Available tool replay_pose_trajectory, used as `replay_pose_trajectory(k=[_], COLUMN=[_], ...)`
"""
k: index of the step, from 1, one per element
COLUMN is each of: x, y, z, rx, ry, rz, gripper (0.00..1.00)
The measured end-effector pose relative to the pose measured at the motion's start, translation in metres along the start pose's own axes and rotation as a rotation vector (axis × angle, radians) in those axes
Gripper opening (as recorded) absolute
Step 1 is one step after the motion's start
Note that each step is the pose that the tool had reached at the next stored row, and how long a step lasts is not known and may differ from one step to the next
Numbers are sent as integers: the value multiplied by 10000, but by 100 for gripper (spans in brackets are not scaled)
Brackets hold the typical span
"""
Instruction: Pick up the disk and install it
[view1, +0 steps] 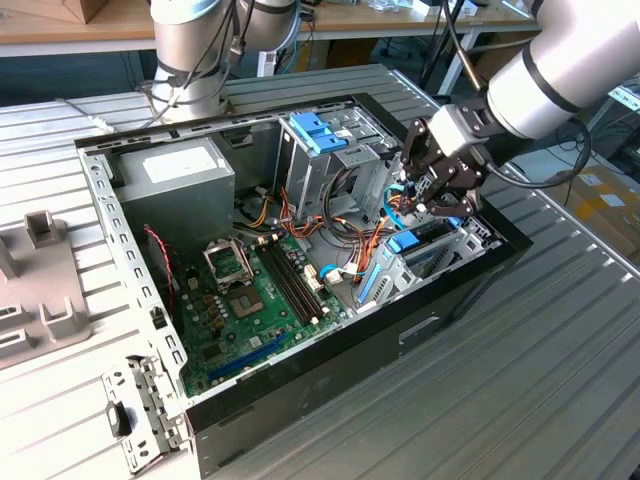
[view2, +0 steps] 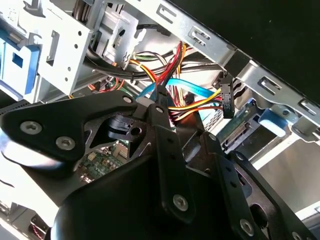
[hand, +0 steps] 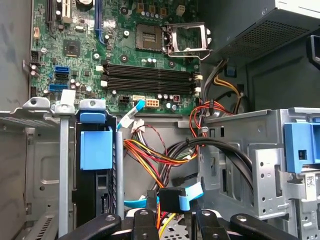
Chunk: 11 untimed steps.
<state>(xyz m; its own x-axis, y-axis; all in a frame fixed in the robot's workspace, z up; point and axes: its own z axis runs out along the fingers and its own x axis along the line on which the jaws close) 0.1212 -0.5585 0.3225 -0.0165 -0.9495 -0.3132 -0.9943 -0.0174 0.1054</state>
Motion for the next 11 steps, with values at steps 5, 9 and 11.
replay_pose_trajectory(k=[5, 9, 11], x=[6, 56, 47], y=[11, 14, 20], z=[-45, -70, -131], rx=[28, 43, 44], ry=[-1, -6, -6], rz=[8, 52, 53], gripper=[33, 33, 33])
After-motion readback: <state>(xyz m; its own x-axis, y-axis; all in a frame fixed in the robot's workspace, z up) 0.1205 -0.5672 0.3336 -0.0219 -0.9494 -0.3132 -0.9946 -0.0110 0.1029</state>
